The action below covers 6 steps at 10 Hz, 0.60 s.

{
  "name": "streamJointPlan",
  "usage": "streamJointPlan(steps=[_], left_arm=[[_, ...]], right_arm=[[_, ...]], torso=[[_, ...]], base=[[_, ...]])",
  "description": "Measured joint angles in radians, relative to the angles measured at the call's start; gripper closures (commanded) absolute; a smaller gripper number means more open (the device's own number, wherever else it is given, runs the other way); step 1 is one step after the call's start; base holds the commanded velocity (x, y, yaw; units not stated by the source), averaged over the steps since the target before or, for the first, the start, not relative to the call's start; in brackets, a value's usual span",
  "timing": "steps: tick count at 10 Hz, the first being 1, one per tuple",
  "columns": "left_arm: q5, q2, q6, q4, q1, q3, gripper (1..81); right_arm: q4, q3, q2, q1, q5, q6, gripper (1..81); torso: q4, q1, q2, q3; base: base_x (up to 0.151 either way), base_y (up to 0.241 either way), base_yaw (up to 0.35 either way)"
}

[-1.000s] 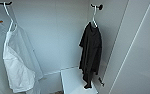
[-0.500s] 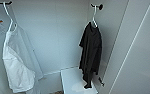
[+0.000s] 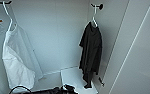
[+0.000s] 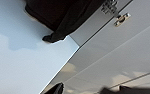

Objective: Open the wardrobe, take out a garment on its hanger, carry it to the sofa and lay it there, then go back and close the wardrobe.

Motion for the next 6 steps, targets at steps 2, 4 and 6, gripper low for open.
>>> streamJointPlan(steps=[2,4,6], left_arm=[[0.011,-0.009,-0.073,0.000,-0.099,0.018,1.0],[0.015,-0.023,-0.157,0.000,-0.184,0.032,1.0],[0.014,-0.039,-0.235,0.000,-0.260,0.037,1.0]], right_arm=[[0.000,0.000,0.002,0.000,0.000,0.000,1.0],[0.000,0.000,0.002,0.000,0.000,0.000,1.0],[0.000,0.000,0.002,0.000,0.000,0.000,1.0]], torso=[[0.000,0.000,0.000,0.000],[0.000,0.000,0.001,0.000],[0.000,0.000,0.001,0.000]], base=[[0.000,0.000,0.000],[0.000,0.000,0.000],[0.000,0.000,0.000]])
